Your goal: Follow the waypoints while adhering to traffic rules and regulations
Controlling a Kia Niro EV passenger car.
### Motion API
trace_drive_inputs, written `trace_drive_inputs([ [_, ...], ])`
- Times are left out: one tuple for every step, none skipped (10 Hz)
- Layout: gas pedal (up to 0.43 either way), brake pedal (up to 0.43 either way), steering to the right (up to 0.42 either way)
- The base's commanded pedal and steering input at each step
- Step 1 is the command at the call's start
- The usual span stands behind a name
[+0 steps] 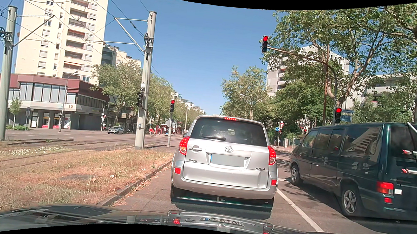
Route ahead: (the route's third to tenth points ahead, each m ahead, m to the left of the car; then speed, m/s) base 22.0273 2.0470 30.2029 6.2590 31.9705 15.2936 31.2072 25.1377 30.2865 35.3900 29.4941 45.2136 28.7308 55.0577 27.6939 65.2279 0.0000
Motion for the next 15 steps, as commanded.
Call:
trace_drive_inputs([
  [0.000,0.213,-0.004],
  [0.000,0.213,-0.004],
  [0.000,0.213,-0.004],
  [0.000,0.213,-0.004],
  [0.000,0.213,-0.004],
  [0.000,0.213,-0.004],
  [0.000,0.213,-0.004],
  [0.000,0.213,-0.004],
  [0.000,0.213,-0.004],
  [0.000,0.207,-0.004],
  [0.000,0.213,-0.004],
  [0.000,0.213,-0.004],
  [0.000,0.213,-0.004],
  [0.000,0.213,-0.004],
  [0.000,0.213,-0.004],
])
